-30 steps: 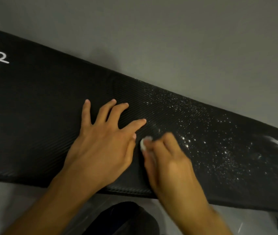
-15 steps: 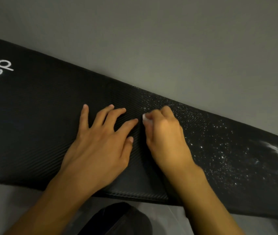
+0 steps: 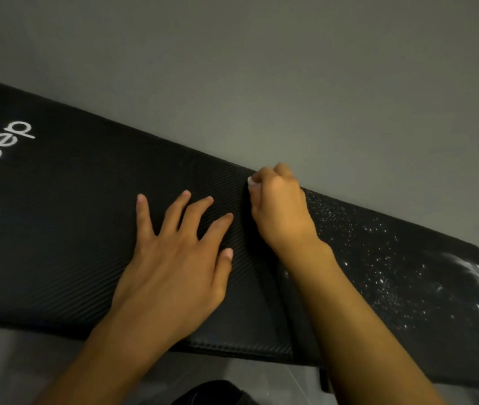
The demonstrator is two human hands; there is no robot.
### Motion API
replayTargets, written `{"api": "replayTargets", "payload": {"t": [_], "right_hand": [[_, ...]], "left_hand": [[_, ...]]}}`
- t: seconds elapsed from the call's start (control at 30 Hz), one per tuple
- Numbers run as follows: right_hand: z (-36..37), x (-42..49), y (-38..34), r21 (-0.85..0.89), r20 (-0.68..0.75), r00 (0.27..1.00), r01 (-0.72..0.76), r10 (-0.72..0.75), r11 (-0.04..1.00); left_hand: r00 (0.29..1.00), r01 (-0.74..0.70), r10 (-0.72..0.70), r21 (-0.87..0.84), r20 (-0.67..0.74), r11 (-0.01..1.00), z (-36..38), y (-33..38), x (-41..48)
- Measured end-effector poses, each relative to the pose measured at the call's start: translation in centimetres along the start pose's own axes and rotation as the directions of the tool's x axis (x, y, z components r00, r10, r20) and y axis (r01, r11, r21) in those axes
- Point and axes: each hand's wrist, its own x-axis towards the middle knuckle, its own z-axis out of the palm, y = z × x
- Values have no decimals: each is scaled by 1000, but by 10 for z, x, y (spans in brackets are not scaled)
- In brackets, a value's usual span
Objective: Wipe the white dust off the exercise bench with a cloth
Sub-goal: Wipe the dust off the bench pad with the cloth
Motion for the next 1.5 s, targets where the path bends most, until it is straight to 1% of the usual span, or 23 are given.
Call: {"api": "replayTargets", "payload": {"t": [0.07, 0.13, 0.2, 0.23, 0.33, 0.4, 0.43, 0.57, 0.6, 0.67, 0.73, 0.77, 0.83, 0.97, 1.07, 1.13, 1.2, 1.23, 1.27, 1.37, 1.4, 1.43, 1.5], "right_hand": [[4, 5, -6, 27, 20, 1000, 9, -9, 1000], [1, -12, -10, 81, 50, 994, 88, -93, 993], [-5, -31, -7, 156, 35, 987, 152, -160, 976], [-6, -31, -2, 163, 34, 988, 140, -148, 977], [4, 6, 8, 91, 20, 1000, -12, 10, 996], [11, 29, 1, 65, 17, 999, -38, 37, 997], [14, 33, -5, 66, 24, 1000, -14, 13, 998], [10, 4, -8, 142, 43, 971, 226, -235, 964], [6, -2, -4, 157, 35, 968, 240, -248, 958], [7, 9, 4, 140, 7, 984, 177, -180, 974], [14, 36, 3, 101, 32, 997, 66, -69, 993], [17, 48, -2, 97, 58, 997, 44, -49, 994], [20, 57, -16, 110, 101, 991, 78, -89, 991], [3, 10, -22, 201, 127, 955, 241, -269, 950], [-15, -51, -8, 208, 138, 929, 311, -343, 927], [-21, -74, 1, 172, 107, 949, 275, -296, 946], [-23, -88, 1, 135, 38, 971, 230, -237, 964], [-24, -96, -2, 110, 25, 971, 235, -239, 966], [-25, -106, -5, 98, 43, 962, 264, -269, 960], [-32, -147, -9, 162, 165, 923, 321, -346, 933], [-36, -155, -5, 158, 164, 923, 323, -347, 933], [-37, -156, 2, 140, 140, 935, 308, -326, 941], [-37, -149, 17, 110, 65, 970, 225, -233, 968]], "left_hand": [[1000, 0, 0, -2, -11, 1000, 0, 1, -1], [1000, -3, 3, -10, -18, 1000, 1, 0, 0], [1000, -3, 2, -17, -25, 1000, 2, 1, 1], [999, 2, -3, -22, -32, 1000, 2, 1, 1], [999, 5, -6, -31, -33, 999, 3, 0, 1], [999, 7, -8, -34, -31, 999, 2, -1, 0], [1000, 12, -13, -35, -29, 999, 2, -1, -1], [999, 43, -44, -49, -26, 998, -1, -1, -1], [998, 55, -56, -53, -30, 997, -1, -1, -1], [997, 71, -73, -52, -35, 996, -1, -1, 0], [998, 65, -66, -33, -21, 997, -1, -1, 0], [998, 61, -61, -23, -14, 998, -1, -1, 0], [998, 59, -59, -15, -9, 998, -1, -3, -1], [997, 74, -74, -33, -11, 997, -1, -4, 1], [997, 74, -76, -53, -30, 996, 0, -4, 1], [997, 71, -73, -47, -38, 996, 1, -3, 1], [997, 67, -68, -31, -31, 997, 1, -4, 1], [998, 61, -62, -25, -24, 998, 0, -3, 1], [998, 55, -56, -22, -20, 998, 0, -3, 1], [999, 49, -49, -5, 0, 999, 0, -4, 2], [999, 47, -47, -3, 10, 999, 0, -4, 2], [999, 46, -46, -4, 19, 999, 0, -4, 3], [999, 40, -40, -9, 27, 999, 0, -3, 3]]}}
